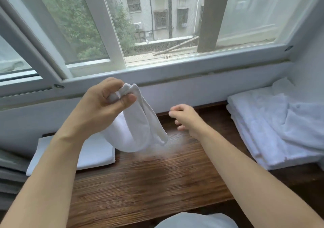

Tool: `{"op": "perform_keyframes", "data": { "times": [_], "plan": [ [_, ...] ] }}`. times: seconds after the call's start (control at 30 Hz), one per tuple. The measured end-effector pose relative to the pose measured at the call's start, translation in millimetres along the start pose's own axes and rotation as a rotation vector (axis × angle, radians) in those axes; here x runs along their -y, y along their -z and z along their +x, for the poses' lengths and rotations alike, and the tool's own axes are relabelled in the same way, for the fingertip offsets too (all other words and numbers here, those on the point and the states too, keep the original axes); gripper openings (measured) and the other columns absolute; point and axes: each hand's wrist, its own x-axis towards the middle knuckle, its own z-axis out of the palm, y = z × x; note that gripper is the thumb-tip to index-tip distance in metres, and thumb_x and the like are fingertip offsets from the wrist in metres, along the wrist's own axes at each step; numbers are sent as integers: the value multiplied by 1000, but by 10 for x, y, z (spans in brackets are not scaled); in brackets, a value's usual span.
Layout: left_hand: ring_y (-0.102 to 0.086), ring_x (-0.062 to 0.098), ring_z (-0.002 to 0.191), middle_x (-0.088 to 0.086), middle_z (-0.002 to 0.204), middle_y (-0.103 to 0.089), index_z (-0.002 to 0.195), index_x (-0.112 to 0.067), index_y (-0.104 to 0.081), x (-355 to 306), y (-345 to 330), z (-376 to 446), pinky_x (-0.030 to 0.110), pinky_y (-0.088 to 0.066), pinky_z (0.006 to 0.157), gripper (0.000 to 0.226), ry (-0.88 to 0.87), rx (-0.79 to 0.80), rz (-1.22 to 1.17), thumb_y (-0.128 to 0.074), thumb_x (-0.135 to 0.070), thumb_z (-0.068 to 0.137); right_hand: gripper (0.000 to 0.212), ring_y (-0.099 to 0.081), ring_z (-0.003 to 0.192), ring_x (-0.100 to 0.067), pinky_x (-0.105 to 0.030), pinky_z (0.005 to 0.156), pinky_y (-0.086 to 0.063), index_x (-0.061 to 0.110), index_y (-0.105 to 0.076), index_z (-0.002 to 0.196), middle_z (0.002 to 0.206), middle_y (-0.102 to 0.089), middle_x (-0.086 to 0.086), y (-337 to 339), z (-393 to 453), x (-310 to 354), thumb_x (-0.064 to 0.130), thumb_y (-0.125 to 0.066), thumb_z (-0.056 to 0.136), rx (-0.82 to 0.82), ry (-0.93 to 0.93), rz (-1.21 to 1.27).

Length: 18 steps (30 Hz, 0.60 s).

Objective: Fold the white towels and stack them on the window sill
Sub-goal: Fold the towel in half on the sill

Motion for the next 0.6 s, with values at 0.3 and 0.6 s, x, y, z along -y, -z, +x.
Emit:
{"op": "perform_keyframes", "data": {
  "times": [0.3,0.6],
  "plan": [
    [-30,34,60,33,70,-41,91,-18,-64,-134,176,-140,31,-22,57,27,9,-36,-11,-70,-44,93,28,-72,80,-30,-39,74,-58,4,-67,110,101,-75,-16,-600,165,-651,11,-71,84,370,-446,733],
    [-23,10,53,-10,55,-27,79,-11,-59,-102,212,-323,22,-20,48,29,56,-103,9,-68,-36,90,17,-46,44,-11,-22,44,-37,10,-64,82,61,-55,-3,-505,213,-493,-6,-64,88,277,-389,248]
  ]
}}
